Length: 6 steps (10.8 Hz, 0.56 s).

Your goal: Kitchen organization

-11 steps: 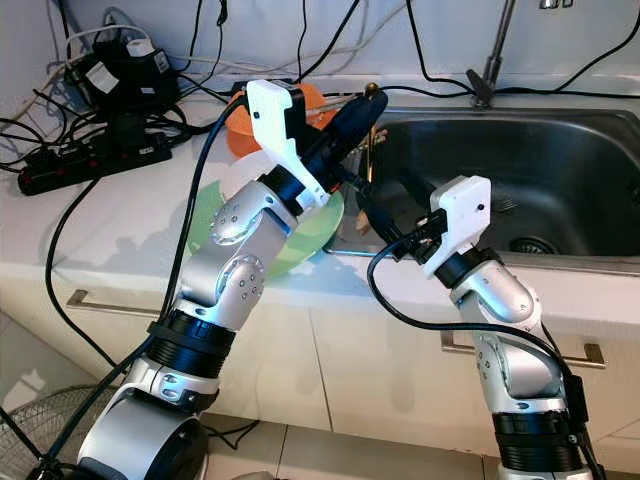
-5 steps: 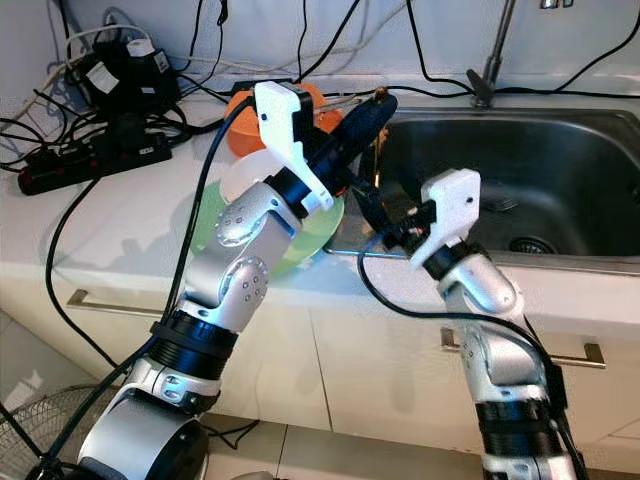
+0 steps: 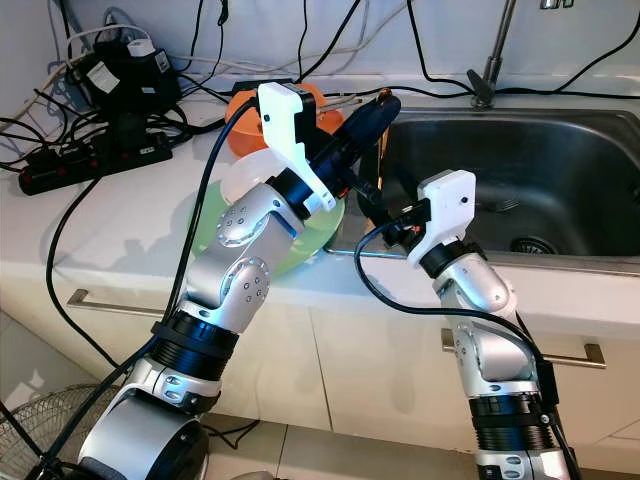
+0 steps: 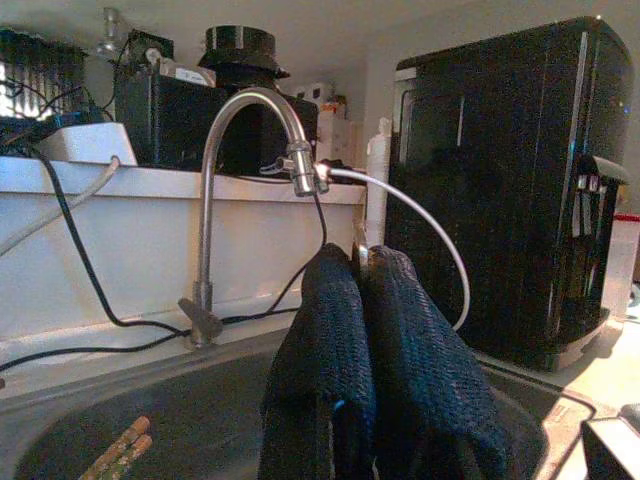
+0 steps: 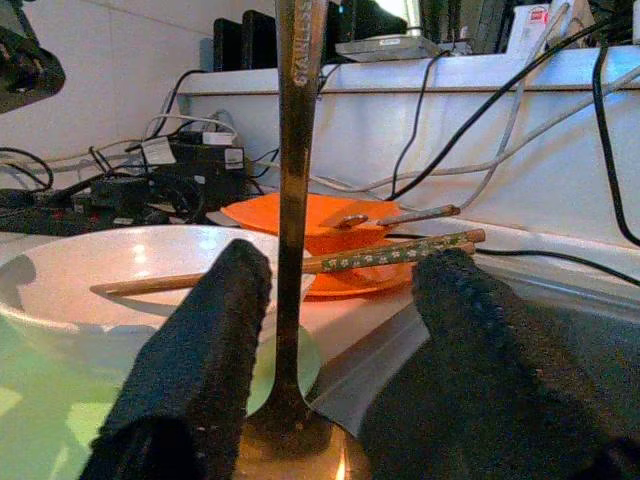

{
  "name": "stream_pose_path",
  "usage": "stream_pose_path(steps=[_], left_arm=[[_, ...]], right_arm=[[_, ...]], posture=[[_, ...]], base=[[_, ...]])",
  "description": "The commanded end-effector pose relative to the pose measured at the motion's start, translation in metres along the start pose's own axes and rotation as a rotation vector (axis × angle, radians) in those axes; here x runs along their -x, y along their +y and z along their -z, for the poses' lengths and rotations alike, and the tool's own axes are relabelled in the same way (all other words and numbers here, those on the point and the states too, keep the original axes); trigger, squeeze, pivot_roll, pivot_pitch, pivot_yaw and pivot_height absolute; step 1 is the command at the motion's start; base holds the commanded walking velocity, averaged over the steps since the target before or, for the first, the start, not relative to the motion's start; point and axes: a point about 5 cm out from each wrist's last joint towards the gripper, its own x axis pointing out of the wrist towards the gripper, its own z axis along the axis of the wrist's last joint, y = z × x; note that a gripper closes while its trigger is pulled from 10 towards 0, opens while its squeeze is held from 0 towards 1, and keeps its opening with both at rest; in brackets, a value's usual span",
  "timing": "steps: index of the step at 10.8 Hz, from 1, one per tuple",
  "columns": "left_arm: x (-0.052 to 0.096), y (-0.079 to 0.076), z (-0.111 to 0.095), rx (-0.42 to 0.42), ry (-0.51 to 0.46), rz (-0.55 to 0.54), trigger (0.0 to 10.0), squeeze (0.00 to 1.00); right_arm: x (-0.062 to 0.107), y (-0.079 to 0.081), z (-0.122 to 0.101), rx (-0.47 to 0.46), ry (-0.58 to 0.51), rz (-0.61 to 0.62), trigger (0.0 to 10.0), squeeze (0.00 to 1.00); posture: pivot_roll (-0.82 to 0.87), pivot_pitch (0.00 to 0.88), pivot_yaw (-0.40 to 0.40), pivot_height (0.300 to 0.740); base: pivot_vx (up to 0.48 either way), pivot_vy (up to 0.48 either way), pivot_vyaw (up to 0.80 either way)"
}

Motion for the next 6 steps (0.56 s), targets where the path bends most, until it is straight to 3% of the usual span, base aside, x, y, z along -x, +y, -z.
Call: stream_pose_path(steps=[1, 6], left_arm=[[-0.0064, -0.0148, 0.0032, 0.063, -0.028, 0.021, 10.0, 0.00], [-0.0074, -0.0156, 0.0029, 0.065, -0.029, 0.025, 10.0, 0.00]], right_arm=[[-0.0048, 0.0006, -0.0024, 0.003, -0.018, 0.004, 0.0, 0.00], [-0.0052, 0.0005, -0.0007, 0.005, -0.020, 0.012, 0.0, 0.00]], posture=[[0.00, 0.000, 0.100, 0.740], [0.00, 0.000, 0.099, 0.740]], base=[[0.000, 0.000, 0.00], [0.000, 0.000, 0.00]])
